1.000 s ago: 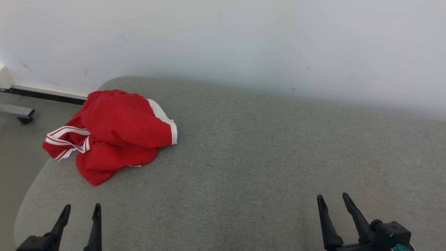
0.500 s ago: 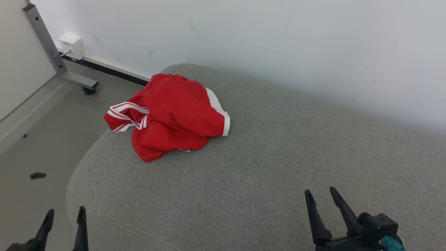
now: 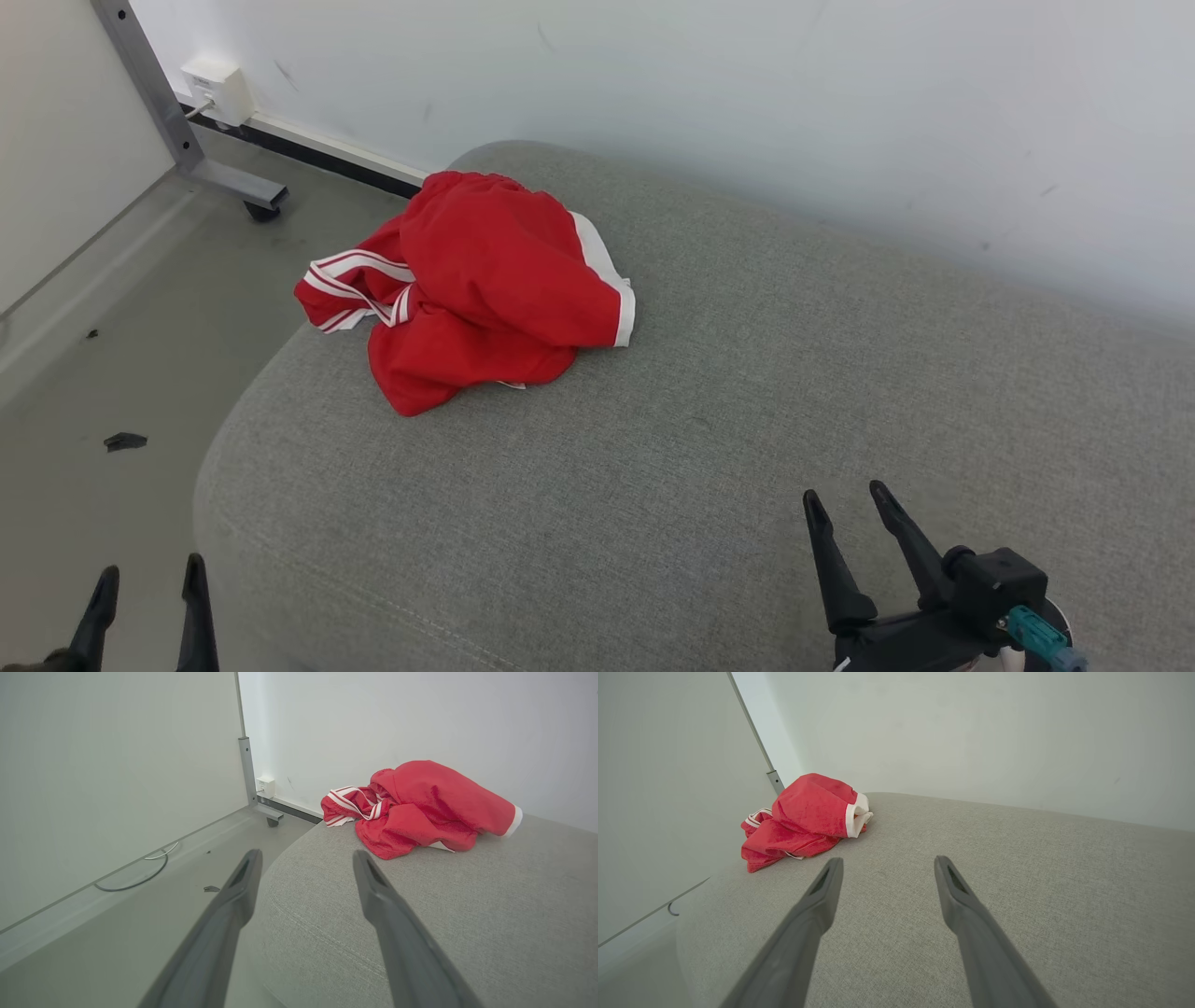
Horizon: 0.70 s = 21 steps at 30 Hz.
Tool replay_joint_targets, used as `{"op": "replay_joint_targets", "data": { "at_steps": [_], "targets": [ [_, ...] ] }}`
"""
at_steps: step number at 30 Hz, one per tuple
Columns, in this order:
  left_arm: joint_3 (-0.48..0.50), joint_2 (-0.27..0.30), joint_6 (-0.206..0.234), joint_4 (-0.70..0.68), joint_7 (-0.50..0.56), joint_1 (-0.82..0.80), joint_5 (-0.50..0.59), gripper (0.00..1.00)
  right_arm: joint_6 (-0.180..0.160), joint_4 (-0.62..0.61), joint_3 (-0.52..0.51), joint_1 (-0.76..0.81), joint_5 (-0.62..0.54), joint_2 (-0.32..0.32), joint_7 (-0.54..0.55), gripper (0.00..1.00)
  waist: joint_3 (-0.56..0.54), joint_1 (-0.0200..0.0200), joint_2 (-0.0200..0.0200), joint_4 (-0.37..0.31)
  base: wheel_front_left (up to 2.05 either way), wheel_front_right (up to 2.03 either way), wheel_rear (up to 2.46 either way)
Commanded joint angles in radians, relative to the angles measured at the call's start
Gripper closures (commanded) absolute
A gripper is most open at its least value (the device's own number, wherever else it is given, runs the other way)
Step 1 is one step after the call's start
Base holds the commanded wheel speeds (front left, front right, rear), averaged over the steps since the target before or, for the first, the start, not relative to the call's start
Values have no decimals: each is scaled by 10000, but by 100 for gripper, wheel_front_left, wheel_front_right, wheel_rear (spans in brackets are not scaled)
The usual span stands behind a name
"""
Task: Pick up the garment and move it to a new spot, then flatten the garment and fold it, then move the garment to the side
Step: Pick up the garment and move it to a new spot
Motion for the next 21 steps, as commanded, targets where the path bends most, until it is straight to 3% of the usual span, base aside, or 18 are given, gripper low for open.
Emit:
{"op": "replay_joint_targets", "data": {
  "at_steps": [1, 8, 21],
  "targets": [
    [2, 30, 4, 21, 6, -180, -48, 0, -21, 7, -59, 28, -117, -27, -63, 0, 33, 0, 0, -16, 0, 0, 0],
    [-43, 405, -455, 613, 22, -2018, -424, 0, -21, -382, -647, 137, -519, -20, 116, 0, 578, 0, 0, -312, 0, 0, 0],
    [312, 1731, -1119, 2450, -133, -6699, -1230, 0, -21, -1967, -1760, -792, -1921, -27, 854, 0, 3207, 0, 0, -2820, 0, 0, 0]
  ]
}}
